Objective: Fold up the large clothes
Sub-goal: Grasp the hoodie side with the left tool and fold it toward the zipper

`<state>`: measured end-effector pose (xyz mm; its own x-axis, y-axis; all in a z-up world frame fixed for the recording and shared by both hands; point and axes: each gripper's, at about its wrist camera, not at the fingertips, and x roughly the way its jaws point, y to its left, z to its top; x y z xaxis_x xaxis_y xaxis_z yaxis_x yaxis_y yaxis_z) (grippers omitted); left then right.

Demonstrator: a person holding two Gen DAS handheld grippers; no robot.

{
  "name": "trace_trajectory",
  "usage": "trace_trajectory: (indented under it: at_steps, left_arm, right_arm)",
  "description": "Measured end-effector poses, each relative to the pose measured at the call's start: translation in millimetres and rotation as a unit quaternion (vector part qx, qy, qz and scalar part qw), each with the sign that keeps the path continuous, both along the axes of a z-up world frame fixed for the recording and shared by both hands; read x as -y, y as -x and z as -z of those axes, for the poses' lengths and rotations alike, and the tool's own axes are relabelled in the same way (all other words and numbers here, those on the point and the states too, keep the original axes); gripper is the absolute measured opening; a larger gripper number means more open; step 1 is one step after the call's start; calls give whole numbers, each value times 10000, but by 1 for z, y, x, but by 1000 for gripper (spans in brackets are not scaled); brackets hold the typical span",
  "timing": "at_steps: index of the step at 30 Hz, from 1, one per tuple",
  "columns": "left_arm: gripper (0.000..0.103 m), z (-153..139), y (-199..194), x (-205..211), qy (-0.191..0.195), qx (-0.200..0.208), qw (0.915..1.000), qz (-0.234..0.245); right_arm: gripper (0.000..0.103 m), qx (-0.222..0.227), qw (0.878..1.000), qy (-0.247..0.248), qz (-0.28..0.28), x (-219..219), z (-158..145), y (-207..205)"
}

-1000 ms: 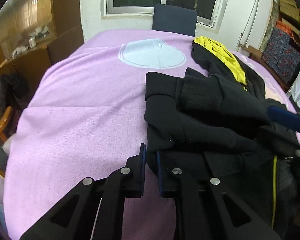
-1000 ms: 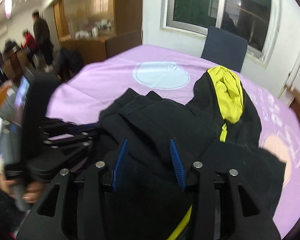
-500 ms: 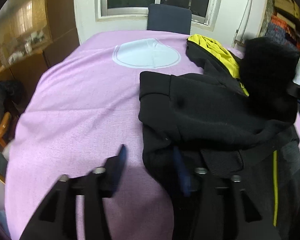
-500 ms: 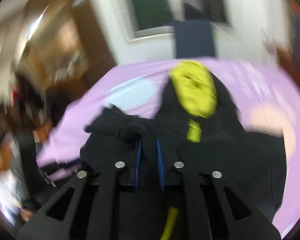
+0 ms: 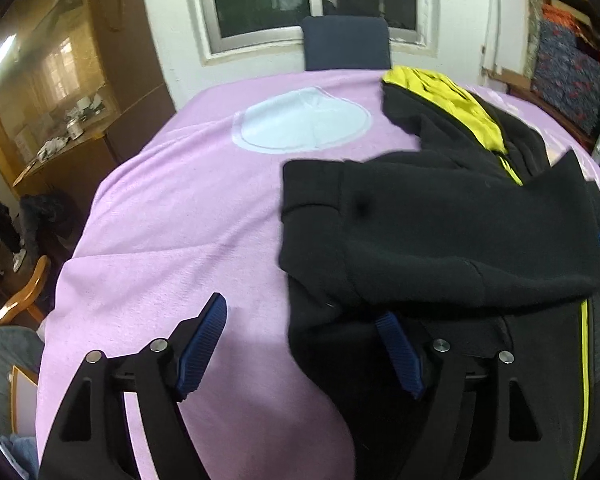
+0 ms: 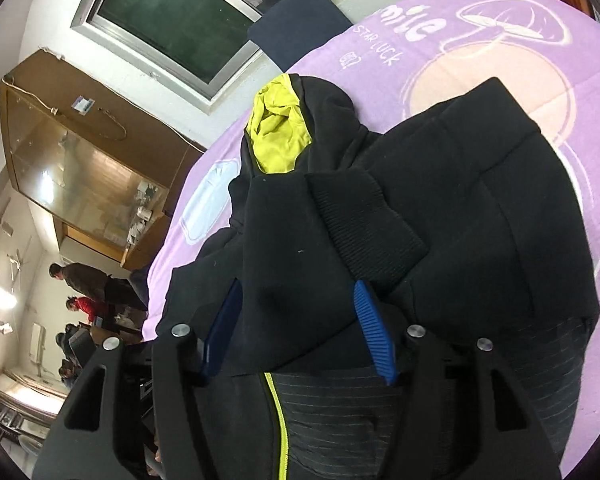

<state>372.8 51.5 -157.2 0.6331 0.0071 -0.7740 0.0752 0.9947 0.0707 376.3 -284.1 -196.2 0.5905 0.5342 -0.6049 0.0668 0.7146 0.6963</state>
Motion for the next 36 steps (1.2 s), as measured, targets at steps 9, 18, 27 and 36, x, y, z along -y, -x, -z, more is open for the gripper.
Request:
trace_trajectory:
  at_steps: [9,18,27,36]
  left_arm:
    - [16,-5,1,-3,241,51,9996,132]
    - [11,-4,2,-13,477,-58,9988,50]
    - [15,-3,1,-17,649,-130,9978,76]
    - [9,-6,2,-9,435,37,9990,133]
  right_arm:
    - [52,46,9994,-18,357,15,-9,19]
    - [50,-524,9964,304,600,7,14,8]
    - [24,-394,9961,360,701,2,14,-8]
    - [7,196,9976,375,554,-2,-29,-8]
